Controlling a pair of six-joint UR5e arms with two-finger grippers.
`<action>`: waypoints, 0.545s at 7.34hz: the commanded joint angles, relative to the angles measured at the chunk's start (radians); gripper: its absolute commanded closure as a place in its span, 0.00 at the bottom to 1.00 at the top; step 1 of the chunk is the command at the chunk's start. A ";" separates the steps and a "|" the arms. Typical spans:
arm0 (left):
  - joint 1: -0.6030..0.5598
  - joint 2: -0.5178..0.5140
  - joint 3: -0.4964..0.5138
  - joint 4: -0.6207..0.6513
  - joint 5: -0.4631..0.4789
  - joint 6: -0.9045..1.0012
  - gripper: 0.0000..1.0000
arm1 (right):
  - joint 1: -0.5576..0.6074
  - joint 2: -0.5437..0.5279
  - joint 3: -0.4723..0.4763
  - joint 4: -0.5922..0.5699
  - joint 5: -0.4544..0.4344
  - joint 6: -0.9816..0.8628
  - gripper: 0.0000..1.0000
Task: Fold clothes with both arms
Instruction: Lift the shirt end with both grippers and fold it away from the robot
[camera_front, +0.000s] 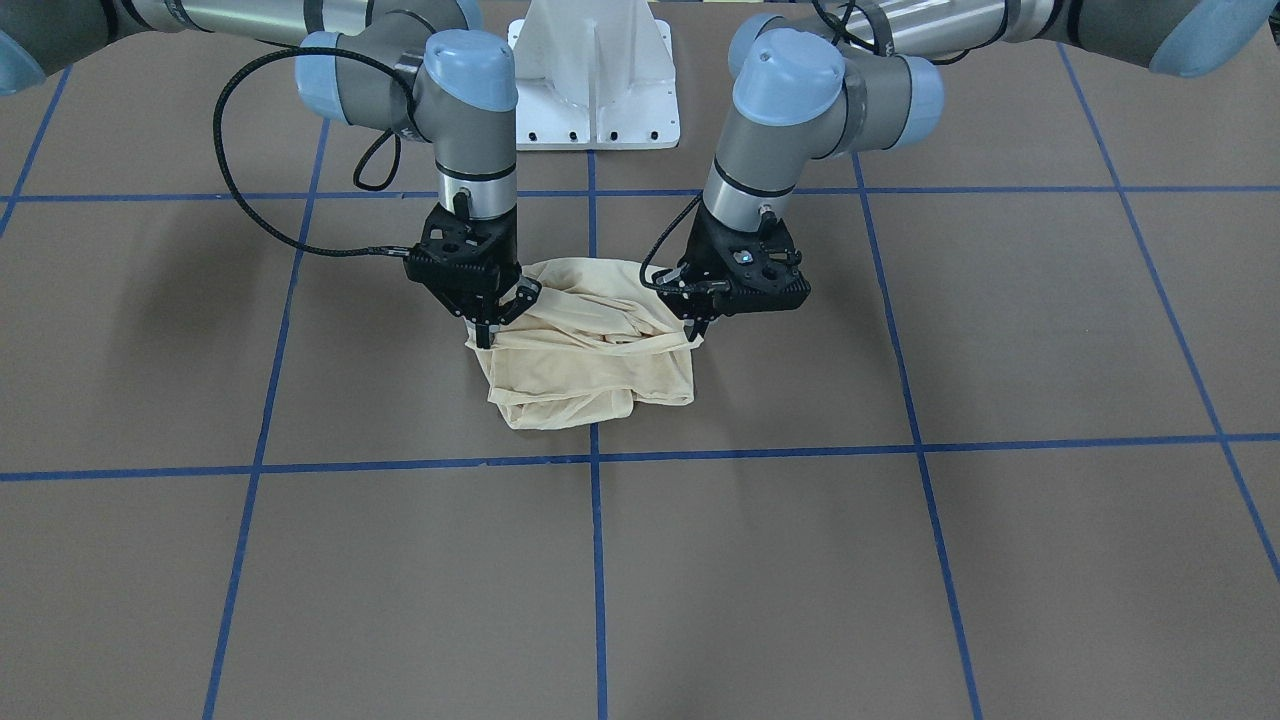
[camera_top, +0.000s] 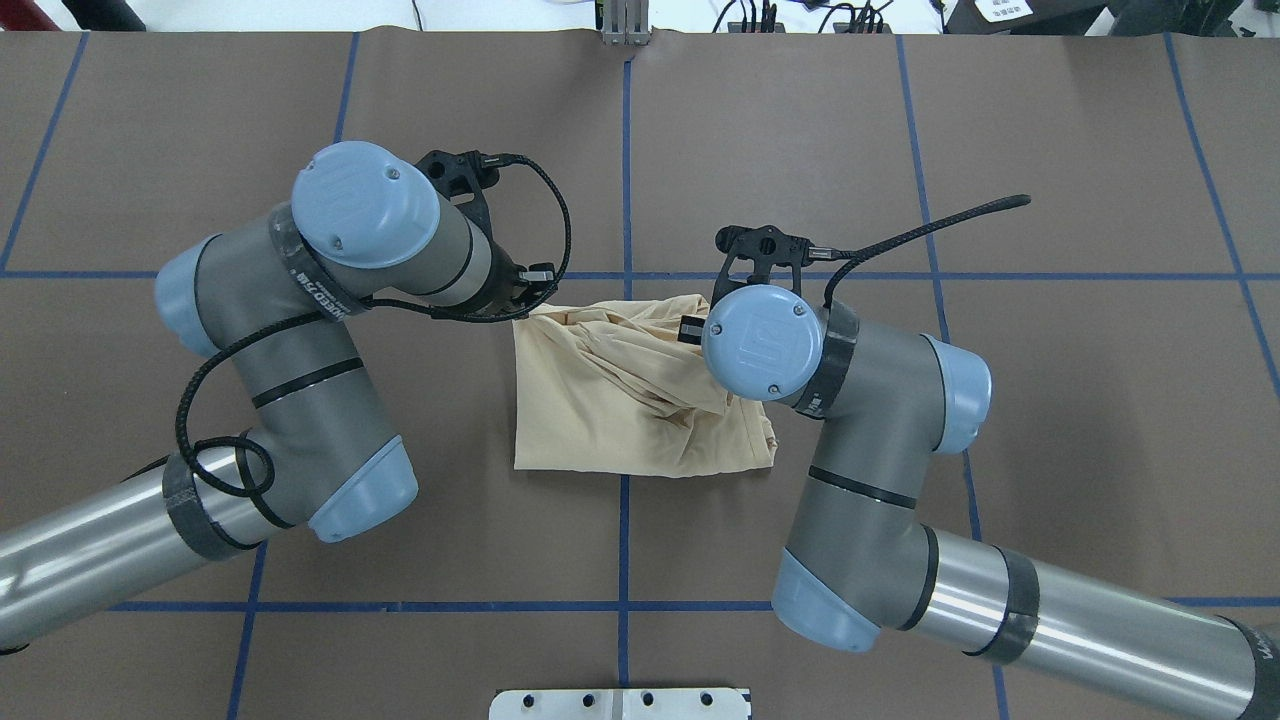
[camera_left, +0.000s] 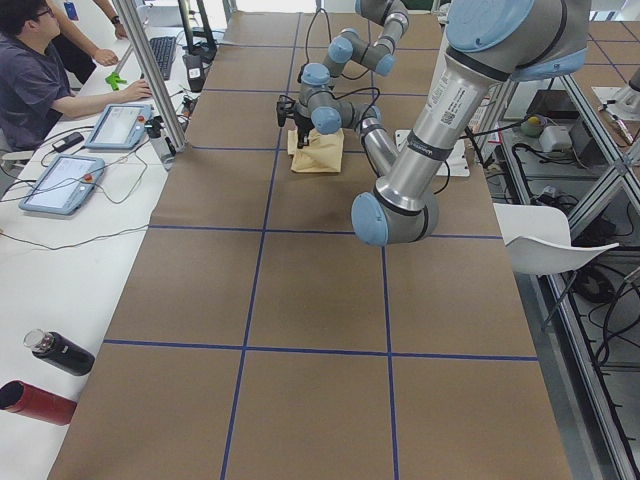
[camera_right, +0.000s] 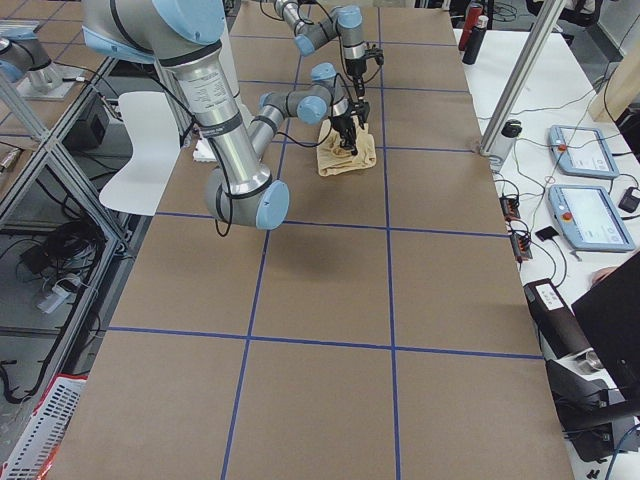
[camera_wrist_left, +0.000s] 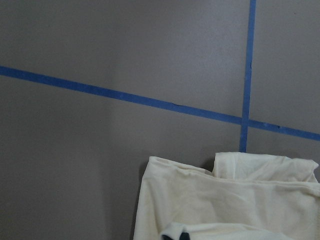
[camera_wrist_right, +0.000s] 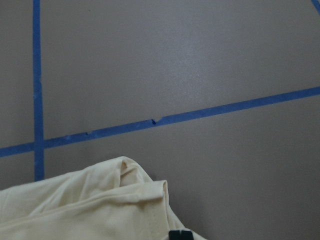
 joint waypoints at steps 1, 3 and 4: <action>-0.009 -0.032 0.146 -0.097 0.033 0.023 0.89 | 0.027 0.018 -0.151 0.156 0.000 -0.028 0.57; -0.027 -0.004 0.127 -0.140 0.021 0.076 0.00 | 0.086 0.065 -0.172 0.166 0.126 -0.071 0.00; -0.042 0.035 0.072 -0.137 0.004 0.152 0.00 | 0.120 0.078 -0.161 0.158 0.232 -0.077 0.00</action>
